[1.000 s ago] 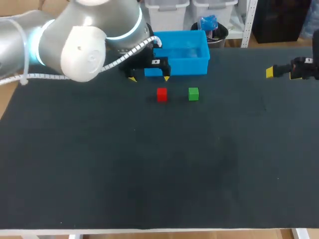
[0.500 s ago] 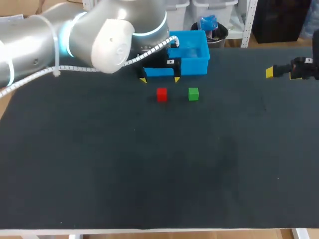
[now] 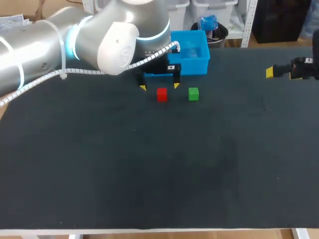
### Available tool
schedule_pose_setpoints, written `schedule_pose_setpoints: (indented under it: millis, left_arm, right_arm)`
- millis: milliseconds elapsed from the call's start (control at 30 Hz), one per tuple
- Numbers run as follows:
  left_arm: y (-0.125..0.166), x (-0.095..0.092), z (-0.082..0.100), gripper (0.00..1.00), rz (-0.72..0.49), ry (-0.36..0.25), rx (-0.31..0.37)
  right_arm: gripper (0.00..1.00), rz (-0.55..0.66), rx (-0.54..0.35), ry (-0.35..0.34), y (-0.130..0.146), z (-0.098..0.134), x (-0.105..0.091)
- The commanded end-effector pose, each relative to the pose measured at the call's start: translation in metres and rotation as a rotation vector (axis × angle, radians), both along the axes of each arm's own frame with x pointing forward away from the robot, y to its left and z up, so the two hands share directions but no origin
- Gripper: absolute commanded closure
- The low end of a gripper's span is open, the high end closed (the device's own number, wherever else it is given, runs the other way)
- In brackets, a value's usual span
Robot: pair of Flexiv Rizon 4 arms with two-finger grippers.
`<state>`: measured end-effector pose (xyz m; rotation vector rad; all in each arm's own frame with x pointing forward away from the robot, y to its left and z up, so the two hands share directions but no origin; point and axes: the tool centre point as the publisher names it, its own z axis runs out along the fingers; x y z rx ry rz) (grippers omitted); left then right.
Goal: Use the left arm to pick the red cube and place it into the blue plastic box first, then use the right arm to grasp the green cube and put it into the same blue plastic box after the first action is fully finished.
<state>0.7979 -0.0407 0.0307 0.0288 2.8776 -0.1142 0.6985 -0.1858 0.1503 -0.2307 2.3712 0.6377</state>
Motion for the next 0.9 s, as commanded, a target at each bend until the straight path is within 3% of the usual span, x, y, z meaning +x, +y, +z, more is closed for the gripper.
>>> schedule_pose_setpoints:
  millis: [33,367,900]
  left_arm:
    - [0.001,0.0,-0.012,0.0,0.009,0.015,0.003]
    - [0.002,-0.005,-0.031,0.0,0.01,0.043,0.017]
    - [-0.003,0.001,-0.04,0.0,-0.012,0.038,0.012]
  right_arm:
    - [0.0,0.0,-0.001,0.0,0.0,0.0,0.001]
    - [0.0,0.0,-0.001,0.0,0.0,0.0,0.001]
    - [0.0,0.0,-0.001,0.0,0.0,0.0,0.001]
